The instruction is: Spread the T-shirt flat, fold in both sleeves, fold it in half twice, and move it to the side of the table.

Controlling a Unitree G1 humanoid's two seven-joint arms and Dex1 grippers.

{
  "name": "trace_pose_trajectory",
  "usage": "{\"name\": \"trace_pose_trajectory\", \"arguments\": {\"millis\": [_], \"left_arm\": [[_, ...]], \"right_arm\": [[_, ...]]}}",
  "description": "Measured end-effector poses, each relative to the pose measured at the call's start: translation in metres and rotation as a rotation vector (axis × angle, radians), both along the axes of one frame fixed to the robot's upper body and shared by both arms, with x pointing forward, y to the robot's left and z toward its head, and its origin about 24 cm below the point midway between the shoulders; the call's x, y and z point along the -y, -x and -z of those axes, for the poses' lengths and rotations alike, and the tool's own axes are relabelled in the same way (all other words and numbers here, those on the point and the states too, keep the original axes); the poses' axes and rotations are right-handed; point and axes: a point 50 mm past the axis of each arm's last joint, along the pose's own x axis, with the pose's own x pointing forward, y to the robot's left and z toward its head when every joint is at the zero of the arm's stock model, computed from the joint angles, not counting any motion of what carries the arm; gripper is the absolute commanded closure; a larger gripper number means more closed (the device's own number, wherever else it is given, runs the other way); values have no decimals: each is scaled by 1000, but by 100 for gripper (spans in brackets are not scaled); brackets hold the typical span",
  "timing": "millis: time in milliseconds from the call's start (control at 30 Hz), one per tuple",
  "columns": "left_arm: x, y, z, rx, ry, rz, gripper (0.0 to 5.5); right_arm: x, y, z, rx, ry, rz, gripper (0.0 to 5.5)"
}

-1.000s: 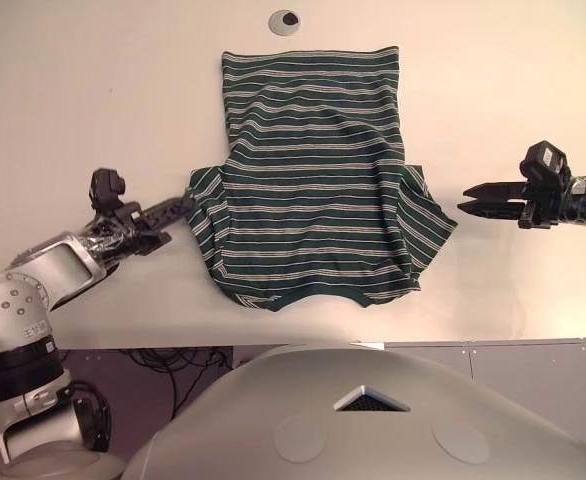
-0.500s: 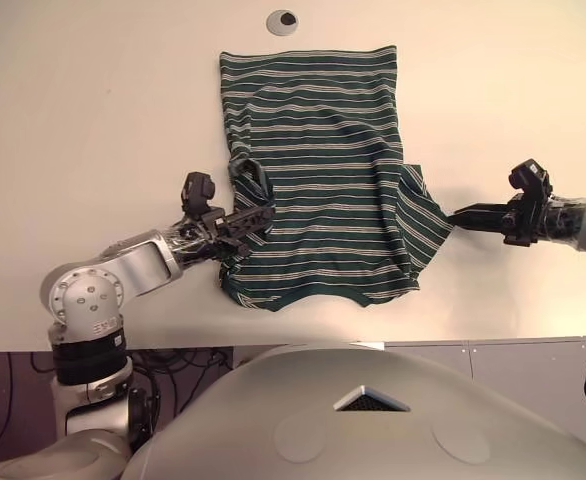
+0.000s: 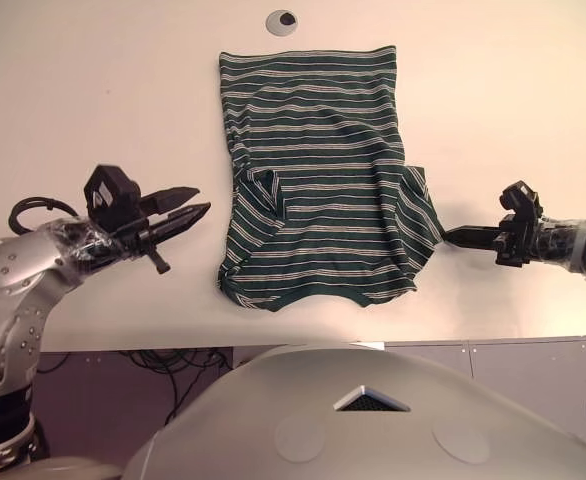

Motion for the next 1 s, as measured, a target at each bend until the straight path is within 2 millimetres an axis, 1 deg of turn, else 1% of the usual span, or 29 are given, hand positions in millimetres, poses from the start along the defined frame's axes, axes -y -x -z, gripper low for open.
{"name": "trace_pose_trajectory", "arguments": {"millis": [133, 200, 267, 333, 367, 400, 433, 500, 533, 567, 633, 667, 700, 767, 833, 867, 933, 967, 1000], "left_arm": [[-6, 18, 16, 127, -154, 195, 431], [-6, 29, 29, 169, -234, 295, 431], [-4, 41, 41, 204, -295, 405, 431], [0, 54, 55, 248, -365, 549, 431], [1, 62, 64, 267, -403, 636, 431], [4, 65, 68, 337, -419, 696, 431], [7, 63, 70, 397, -432, 726, 431], [12, 61, 75, 462, -436, 732, 431], [19, 58, 78, 505, -431, 726, 431], [21, 58, 79, 524, -431, 720, 431], [24, 56, 80, 557, -437, 710, 431], [25, 55, 81, 570, -438, 704, 431], [25, 54, 81, 574, -437, 700, 431], [26, 54, 82, 578, -431, 691, 452], [26, 54, 83, 577, -437, 702, 479], [26, 54, 83, 578, -437, 713, 493], [26, 54, 82, 585, -433, 712, 521], [27, 54, 81, 591, -432, 709, 526], [27, 53, 80, 598, -429, 705, 543]], "right_arm": [[-10, 0, -3, -46, -122, 27, 549], [-17, -5, -12, -50, -165, 13, 549], [-30, -15, -22, -25, -230, -7, 549], [-46, -29, -39, 19, -289, -47, 549], [-57, -36, -49, 50, -312, -81, 549], [-69, -42, -62, 81, -335, -130, 549], [-78, -45, -69, 102, -340, -169, 549], [-87, -46, -70, 93, -329, -201, 549], [-96, -44, -63, 56, -332, -228, 528], [-99, -42, -60, 39, -320, -239, 522], [-105, -42, -49, 43, -233, -271, 485], [-108, -41, -40, 44, -184, -291, 469], [-108, -40, -35, 50, -157, -306, 456], [-99, -39, -31, 69, -93, -310, 436], [-90, -40, -35, 131, -90, -352, 435], [-85, -42, -42, 199, -108, -394, 435], [-72, -40, -48, 327, -85, -497, 435], [-64, -36, -48, 377, -55, -554, 435], [-58, -32, -44, 411, -28, -601, 435]]}}
